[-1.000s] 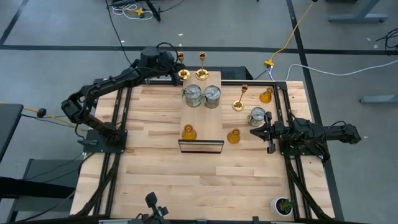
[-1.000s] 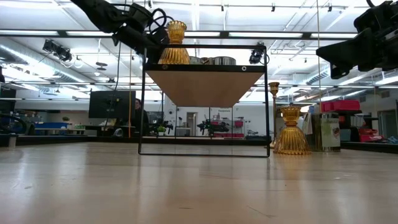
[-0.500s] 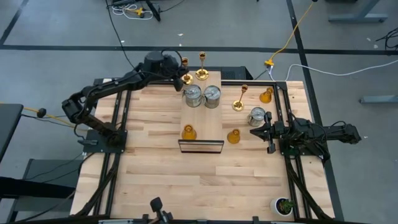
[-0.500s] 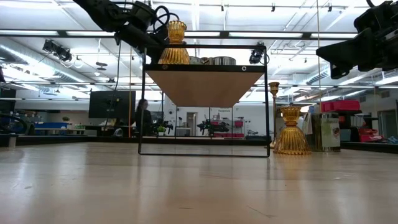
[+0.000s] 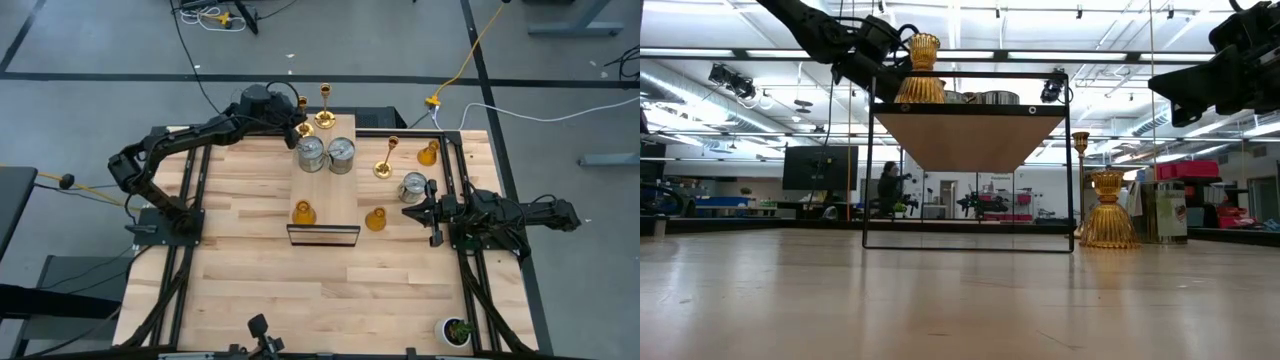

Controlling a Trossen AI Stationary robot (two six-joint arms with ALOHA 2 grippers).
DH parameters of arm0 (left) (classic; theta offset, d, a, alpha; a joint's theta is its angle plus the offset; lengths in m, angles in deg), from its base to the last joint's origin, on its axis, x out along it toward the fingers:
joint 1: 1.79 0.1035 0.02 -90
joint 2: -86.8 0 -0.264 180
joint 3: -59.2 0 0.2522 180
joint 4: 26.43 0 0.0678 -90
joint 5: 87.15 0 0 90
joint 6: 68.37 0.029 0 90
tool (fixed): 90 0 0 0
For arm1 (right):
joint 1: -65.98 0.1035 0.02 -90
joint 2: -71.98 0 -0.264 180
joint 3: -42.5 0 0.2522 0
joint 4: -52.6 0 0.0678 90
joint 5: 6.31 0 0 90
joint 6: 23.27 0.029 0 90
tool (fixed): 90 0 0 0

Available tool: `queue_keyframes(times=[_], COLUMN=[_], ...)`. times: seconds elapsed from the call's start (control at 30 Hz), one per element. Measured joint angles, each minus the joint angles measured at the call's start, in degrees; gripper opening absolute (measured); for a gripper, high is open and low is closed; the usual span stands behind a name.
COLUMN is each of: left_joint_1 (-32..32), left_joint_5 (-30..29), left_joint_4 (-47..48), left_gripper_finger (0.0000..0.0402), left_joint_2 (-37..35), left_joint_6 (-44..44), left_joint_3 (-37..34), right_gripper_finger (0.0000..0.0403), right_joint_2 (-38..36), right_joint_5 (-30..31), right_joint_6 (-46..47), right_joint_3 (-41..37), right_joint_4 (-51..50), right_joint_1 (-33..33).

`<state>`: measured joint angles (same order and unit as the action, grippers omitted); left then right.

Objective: Pick & Place candle stick holders
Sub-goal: Put the bottom gold candle holder aligned with the other candle holder on the shelf

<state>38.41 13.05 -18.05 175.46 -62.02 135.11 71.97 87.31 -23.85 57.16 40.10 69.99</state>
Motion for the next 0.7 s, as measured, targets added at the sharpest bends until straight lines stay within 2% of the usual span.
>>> queue_keyframes(times=[0.37,0.5,0.7], left_joint_1=[0.11,0.7,3.53], left_joint_5=[-2.98,-4.37,2.25], left_joint_4=[-2.04,-3.83,-4.57], left_gripper_finger=[0.0023,0.0023,0.0023], left_joint_2=[0.29,0.29,0.29], left_joint_6=[-0.7,1.58,-0.44], left_joint_3=[0.0,0.0,0.0], right_gripper_finger=[0.0027,0.0027,0.0027], right_joint_2=[0.0,0.0,0.0], right_joint_5=[-0.02,-0.02,-0.02], right_joint_6=[0.0,0.0,0.02], right_joint_3=[0.0,0.0,0.02], right_joint_4=[0.0,0.0,0.0], right_joint_1=[0.02,0.01,0.0])
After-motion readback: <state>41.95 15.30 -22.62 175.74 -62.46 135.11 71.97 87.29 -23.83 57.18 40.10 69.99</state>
